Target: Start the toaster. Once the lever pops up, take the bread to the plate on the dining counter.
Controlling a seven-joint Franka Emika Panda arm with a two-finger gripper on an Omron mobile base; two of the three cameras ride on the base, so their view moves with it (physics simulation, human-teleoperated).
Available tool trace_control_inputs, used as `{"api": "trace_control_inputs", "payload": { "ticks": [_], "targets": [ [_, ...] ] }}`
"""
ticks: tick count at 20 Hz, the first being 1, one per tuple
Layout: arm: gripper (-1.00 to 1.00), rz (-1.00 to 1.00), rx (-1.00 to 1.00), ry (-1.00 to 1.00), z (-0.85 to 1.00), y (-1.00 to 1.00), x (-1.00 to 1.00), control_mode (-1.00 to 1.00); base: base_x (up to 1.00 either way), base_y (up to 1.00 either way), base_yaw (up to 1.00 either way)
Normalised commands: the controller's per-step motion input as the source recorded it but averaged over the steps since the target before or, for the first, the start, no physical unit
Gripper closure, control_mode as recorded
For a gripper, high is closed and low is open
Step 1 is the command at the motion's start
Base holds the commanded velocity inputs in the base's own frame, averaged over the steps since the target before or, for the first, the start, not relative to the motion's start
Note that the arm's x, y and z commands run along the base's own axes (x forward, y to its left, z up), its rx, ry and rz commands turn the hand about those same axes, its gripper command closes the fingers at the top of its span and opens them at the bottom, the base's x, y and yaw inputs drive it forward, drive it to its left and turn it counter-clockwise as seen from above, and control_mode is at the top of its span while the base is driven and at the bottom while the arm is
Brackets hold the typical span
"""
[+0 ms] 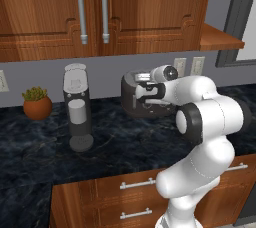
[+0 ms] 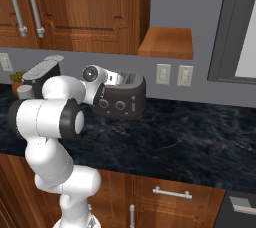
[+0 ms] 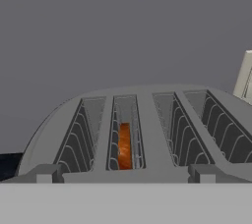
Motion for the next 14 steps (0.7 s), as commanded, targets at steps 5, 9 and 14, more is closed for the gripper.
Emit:
{"api": "trace_control_inputs", "payload": {
  "ticks": [5,9,14],
  "targets": [
    [-1.00,0.00,0.00,0.00,0.00,0.00,0.00,-1.00,0.00,0.00,0.00],
    [-1.00,0.00,0.00,0.00,0.00,0.00,0.00,-1.00,0.00,0.00,0.00],
    [-1.00,0.00,0.00,0.00,0.00,0.00,0.00,-1.00,0.00,0.00,0.00]
  ]
}}
